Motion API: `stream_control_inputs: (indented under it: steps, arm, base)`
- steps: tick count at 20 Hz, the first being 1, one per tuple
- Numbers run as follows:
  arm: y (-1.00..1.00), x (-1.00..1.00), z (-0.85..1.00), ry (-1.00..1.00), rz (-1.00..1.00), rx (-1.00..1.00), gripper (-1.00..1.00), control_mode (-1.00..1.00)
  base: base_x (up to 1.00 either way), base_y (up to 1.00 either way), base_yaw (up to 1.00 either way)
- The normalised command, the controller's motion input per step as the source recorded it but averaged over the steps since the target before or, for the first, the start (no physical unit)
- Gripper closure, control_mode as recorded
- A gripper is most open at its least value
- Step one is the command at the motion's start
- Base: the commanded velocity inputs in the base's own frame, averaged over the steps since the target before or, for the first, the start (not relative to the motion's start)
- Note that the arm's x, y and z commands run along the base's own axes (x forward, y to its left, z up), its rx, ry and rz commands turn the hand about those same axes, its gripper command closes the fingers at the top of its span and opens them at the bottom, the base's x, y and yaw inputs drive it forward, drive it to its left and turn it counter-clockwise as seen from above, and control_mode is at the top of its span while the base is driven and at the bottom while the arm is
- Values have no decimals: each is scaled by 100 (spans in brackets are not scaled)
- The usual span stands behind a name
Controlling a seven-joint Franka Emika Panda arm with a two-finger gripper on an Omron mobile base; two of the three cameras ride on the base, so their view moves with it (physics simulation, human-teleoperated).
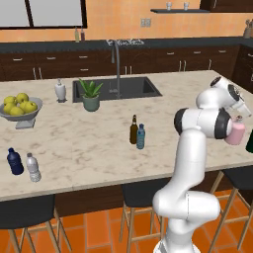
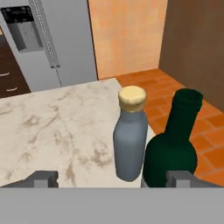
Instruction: Move the plastic bottles in the middle to the plastics group, and the glass bottles in the middle to the glass group.
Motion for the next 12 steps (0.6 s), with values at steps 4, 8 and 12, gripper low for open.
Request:
stream_control_inputs:
  steps: [4, 8, 12]
  arm:
    - [0, -17, 100, 0, 0, 4, -100, -100]
    - [1, -71, 86, 3, 4, 2, -100, -100]
    - [12, -100, 48, 9, 17, -1, -100, -100]
  base:
    - [0, 0, 0]
    - [0, 0, 0]
    - [0, 0, 0]
